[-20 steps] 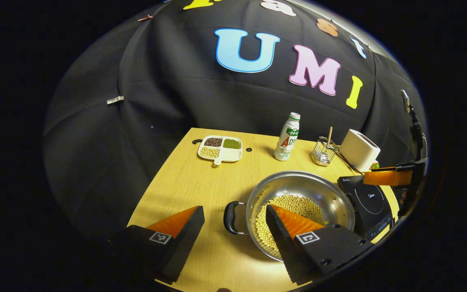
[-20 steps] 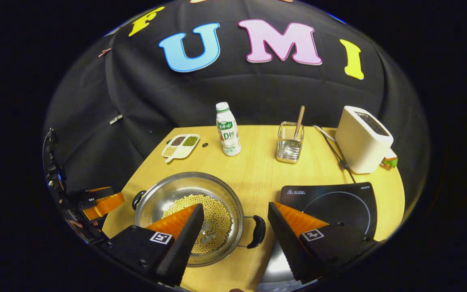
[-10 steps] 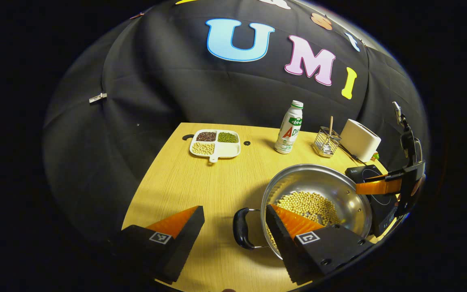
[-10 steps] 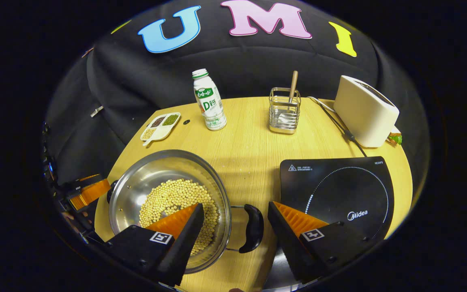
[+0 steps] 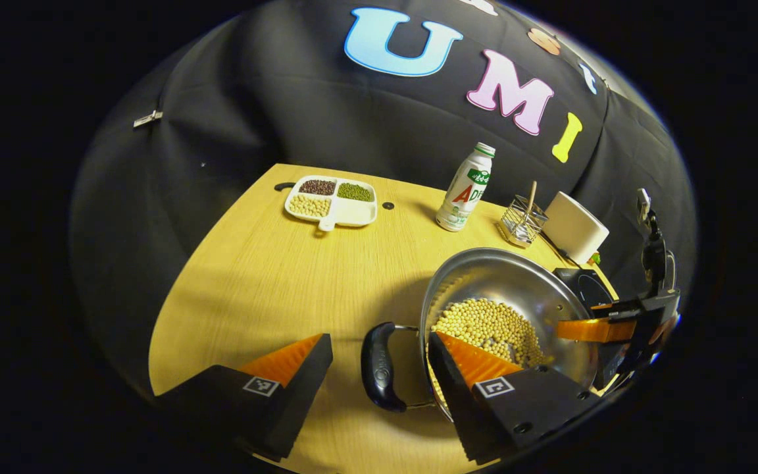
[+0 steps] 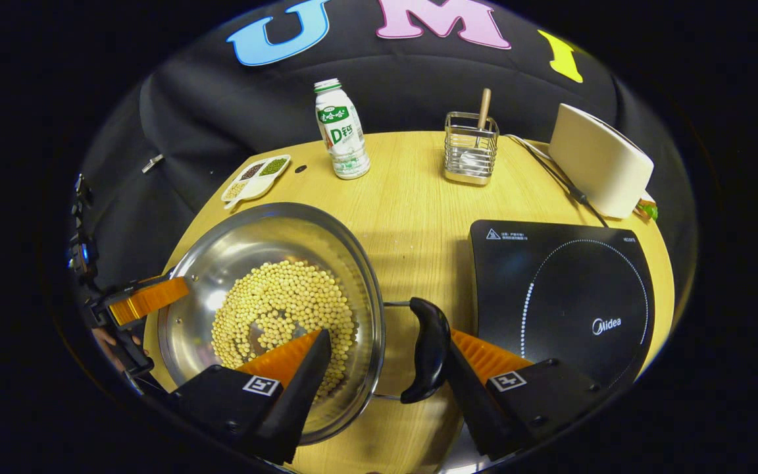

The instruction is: First push the handle of the pot to place it horizontally, then grasp the pot with both hands and set it on the induction cooktop.

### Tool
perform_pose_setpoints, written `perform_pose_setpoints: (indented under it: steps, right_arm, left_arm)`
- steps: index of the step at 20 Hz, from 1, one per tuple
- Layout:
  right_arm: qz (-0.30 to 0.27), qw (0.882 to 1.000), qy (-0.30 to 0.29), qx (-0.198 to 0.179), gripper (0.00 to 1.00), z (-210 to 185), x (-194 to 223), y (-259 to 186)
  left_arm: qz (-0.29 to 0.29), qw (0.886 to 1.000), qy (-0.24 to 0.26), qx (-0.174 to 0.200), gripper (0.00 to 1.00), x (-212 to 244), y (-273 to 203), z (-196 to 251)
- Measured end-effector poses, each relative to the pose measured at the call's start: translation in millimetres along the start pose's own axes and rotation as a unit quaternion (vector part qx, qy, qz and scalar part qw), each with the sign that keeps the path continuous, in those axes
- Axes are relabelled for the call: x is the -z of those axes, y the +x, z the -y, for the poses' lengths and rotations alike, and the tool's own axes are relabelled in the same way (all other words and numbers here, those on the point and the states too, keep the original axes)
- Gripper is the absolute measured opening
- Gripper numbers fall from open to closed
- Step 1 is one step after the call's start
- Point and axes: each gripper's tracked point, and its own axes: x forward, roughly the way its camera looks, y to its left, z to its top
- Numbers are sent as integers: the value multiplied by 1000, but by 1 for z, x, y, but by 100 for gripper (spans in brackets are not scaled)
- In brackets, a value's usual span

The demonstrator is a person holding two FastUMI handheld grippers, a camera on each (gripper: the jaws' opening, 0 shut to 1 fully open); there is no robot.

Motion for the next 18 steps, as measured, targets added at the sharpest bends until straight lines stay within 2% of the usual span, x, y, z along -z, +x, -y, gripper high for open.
perform_pose_setpoints:
  steps: [3, 6, 8, 9, 10, 11, 13, 15, 16, 18]
  right_arm:
    - [11, 1000, 1, 7, 95, 3, -2, 6]
    - [12, 1000, 6, 6, 77, 2, -3, 12]
    - [15, 1000, 2, 4, 69, 0, -3, 16]
    - [15, 1000, 0, 6, 68, 0, -4, 17]
    - [17, 1000, 3, 2, 61, 0, -4, 20]
    - [10, 1000, 8, 0, 66, -2, -3, 18]
    - [8, 1000, 13, 0, 63, -3, -4, 17]
    - [8, 1000, 14, 1, 55, -2, -4, 19]
    - [8, 1000, 14, 1, 59, -2, -4, 20]
    - [9, 1000, 20, 3, 57, -3, -3, 17]
  left_arm:
    - [-5, 1000, -12, 18, 84, 6, 2, 4]
    - [-19, 999, -22, 32, 76, 12, 5, 9]
    - [-5, 999, -28, 22, 68, 8, 6, 0]
    - [-2, 999, -36, 21, 65, 9, 5, -3]
    - [-2, 999, -41, 20, 63, 11, 3, -5]
    - [-9, 999, -45, 21, 62, 14, 1, -5]
    - [-15, 999, -44, 15, 62, 17, 1, -4]
    - [-12, 999, -44, 12, 60, 14, -1, -6]
    - [-10, 999, -51, 9, 59, 13, 1, -5]
    - [-12, 998, -55, 2, 54, 15, -1, -4]
